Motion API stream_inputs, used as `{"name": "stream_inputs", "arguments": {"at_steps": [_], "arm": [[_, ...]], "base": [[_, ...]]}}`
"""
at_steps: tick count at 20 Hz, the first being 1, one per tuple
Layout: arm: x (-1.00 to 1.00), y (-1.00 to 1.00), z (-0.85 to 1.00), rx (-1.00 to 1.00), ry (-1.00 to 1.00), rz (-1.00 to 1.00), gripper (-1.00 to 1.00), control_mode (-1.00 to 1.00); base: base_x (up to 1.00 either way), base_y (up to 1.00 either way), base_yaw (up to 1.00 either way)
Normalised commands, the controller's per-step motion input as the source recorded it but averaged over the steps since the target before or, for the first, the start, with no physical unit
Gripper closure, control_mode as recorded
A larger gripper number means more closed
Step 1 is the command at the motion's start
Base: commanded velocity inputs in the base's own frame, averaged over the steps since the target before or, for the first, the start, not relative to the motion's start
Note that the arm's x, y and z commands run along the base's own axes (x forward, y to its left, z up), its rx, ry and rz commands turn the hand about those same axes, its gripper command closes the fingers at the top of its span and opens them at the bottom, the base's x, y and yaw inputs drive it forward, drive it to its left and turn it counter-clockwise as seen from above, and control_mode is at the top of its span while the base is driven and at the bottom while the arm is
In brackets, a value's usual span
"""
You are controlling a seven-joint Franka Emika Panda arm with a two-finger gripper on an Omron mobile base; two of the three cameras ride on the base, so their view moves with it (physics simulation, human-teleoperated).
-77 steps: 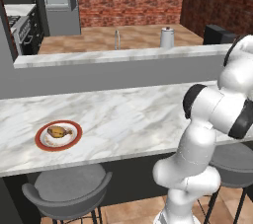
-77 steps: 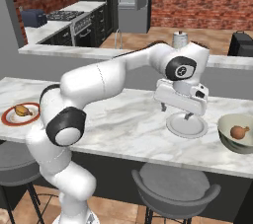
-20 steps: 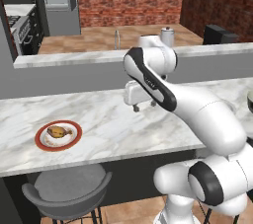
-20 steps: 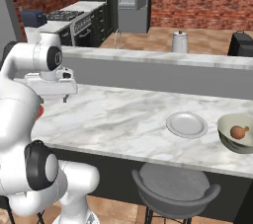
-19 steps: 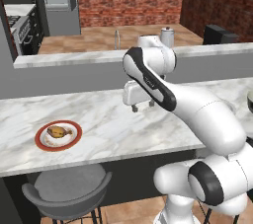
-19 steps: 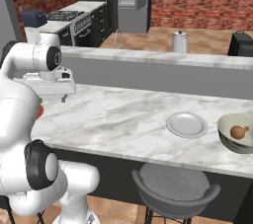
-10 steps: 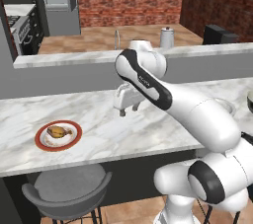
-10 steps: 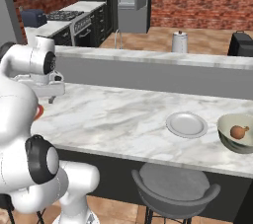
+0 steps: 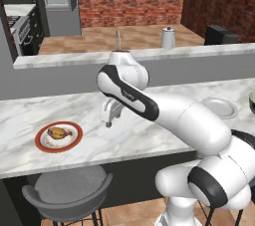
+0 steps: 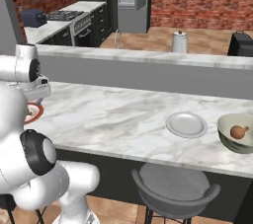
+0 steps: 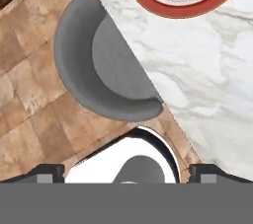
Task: Pick the chicken drumstick and onion from their plates and place them in the bowl. Then put the bowl in the fridge.
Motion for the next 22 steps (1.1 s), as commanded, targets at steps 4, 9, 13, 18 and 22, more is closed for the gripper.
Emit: {"name": "stream_inputs", "arguments": {"at_steps": [4,9,13,18,22], "arm": [[0.13,0.57,-0.14,-0.09,-0.11,0.22,-1.00,-1.00],[0.24,0.43,-0.09,-0.02,0.02,0.11,-1.00,-1.00],[0.30,0.36,-0.08,0.00,0.10,0.09,-1.00,-1.00],[0.25,0.33,-0.12,0.00,0.02,0.07,-1.00,-1.00],[0.16,0.30,-0.26,0.00,-0.01,0.03,-1.00,-1.00]], "base": [[0.00,0.00,0.00],[0.00,0.00,0.00],[0.00,0.00,0.00],[0.00,0.00,0.00],[0.00,0.00,0.00]]}}
